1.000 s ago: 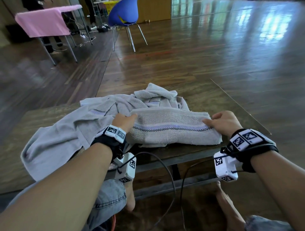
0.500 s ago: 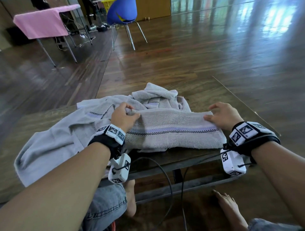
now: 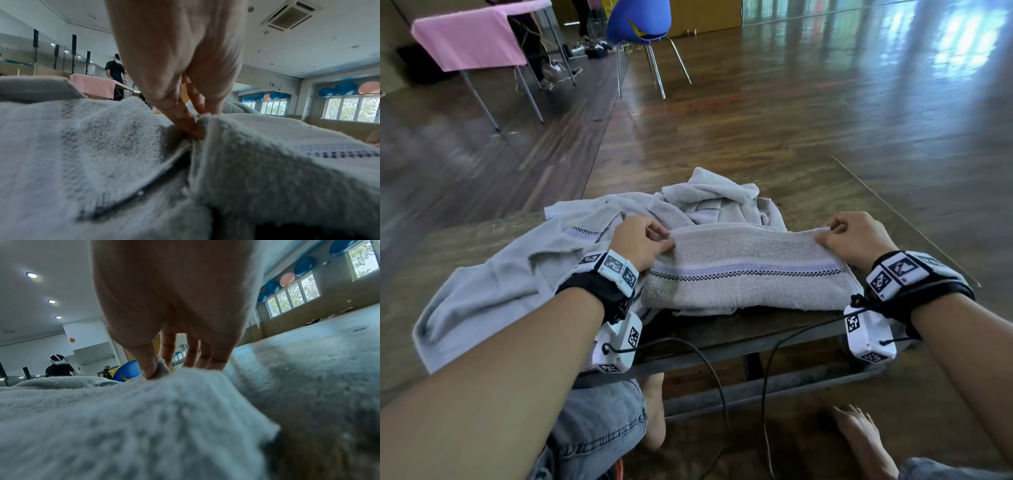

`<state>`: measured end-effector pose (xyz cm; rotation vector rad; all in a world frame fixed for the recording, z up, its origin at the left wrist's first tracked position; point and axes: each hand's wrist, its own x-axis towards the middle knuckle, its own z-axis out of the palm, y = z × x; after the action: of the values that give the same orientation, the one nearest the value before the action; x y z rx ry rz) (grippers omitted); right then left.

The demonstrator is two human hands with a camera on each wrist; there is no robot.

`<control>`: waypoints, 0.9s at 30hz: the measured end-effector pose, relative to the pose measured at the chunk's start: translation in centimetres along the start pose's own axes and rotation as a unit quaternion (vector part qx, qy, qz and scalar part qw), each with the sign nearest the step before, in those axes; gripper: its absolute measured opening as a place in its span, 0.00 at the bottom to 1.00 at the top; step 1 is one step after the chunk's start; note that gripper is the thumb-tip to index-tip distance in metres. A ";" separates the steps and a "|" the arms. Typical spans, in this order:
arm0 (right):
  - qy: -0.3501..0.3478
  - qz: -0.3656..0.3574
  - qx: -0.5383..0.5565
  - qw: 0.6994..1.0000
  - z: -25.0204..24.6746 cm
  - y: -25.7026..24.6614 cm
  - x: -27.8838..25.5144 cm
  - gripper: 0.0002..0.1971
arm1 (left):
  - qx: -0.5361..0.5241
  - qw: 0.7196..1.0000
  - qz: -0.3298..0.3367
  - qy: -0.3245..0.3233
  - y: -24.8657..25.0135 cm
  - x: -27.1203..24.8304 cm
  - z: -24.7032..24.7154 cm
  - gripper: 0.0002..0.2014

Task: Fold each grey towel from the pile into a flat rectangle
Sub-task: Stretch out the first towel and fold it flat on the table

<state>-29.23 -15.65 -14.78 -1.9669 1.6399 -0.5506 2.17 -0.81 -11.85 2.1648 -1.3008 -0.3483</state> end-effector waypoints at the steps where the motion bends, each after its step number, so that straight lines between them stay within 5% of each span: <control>1: 0.007 -0.010 -0.002 1.000 0.1 0.0 0.0 0.07 | 0.007 1.000 0.000 -0.003 -0.1 0.1 -0.1 0.09; 14: 0.058 -0.013 0.015 0.998 1.1 0.0 0.7 0.08 | -0.030 0.996 0.000 0.079 0.1 1.0 0.4 0.05; 27: 0.057 0.003 0.022 0.998 0.1 0.1 0.5 0.10 | -0.032 0.998 0.030 0.046 -0.6 1.5 0.5 0.06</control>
<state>-29.15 -16.18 -14.90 -1.9295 1.6865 -0.7026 3.06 -2.04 -12.44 2.0587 -1.2835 -0.2589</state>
